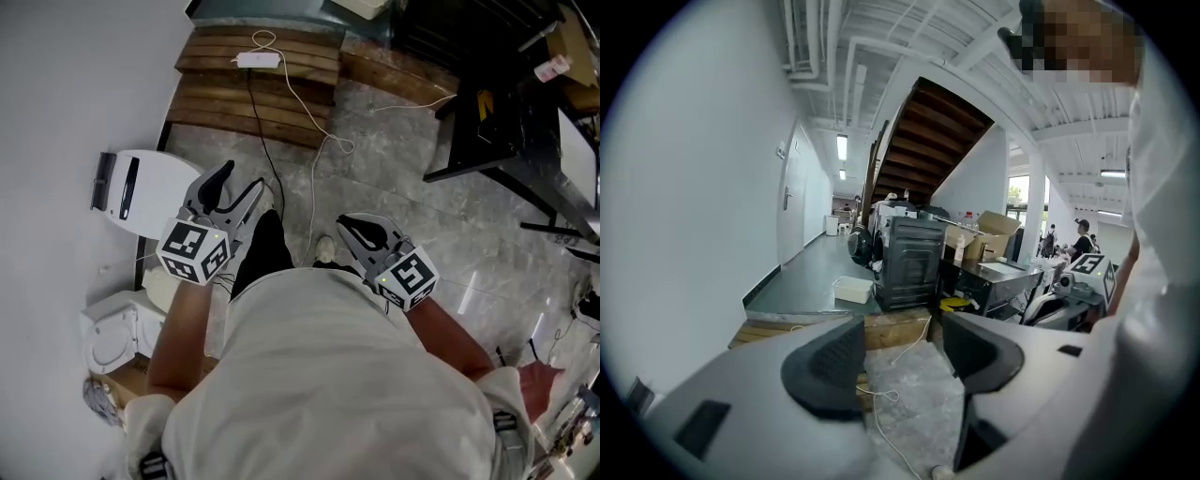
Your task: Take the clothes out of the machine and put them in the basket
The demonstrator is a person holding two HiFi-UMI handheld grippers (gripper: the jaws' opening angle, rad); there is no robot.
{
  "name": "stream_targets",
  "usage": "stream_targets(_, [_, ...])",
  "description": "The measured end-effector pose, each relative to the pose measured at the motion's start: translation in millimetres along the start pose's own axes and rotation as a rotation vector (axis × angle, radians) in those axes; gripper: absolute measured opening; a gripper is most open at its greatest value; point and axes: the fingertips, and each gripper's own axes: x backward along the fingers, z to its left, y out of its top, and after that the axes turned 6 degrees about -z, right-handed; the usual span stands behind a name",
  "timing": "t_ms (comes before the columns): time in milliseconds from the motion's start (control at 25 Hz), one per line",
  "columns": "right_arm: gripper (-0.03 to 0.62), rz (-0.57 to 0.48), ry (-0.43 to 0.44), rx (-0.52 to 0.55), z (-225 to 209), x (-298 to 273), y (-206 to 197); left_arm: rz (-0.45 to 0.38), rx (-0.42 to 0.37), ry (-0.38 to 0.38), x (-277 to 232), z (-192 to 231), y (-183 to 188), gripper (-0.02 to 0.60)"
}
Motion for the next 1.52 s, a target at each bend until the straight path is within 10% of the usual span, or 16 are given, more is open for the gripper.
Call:
stream_targets(840, [0.012,0.093,-0.121,0.048,-106.9,-298.6,102.5,-0.044,0.011,-0.181,-99.6,295.9,69.4,0.256])
stream_targets(1520, [0.012,0.13,-0.045,0.003,-240.3,-431.9,140.0,-0.014,0.059,-0.148,-227.4,419.0,106.3,0.255])
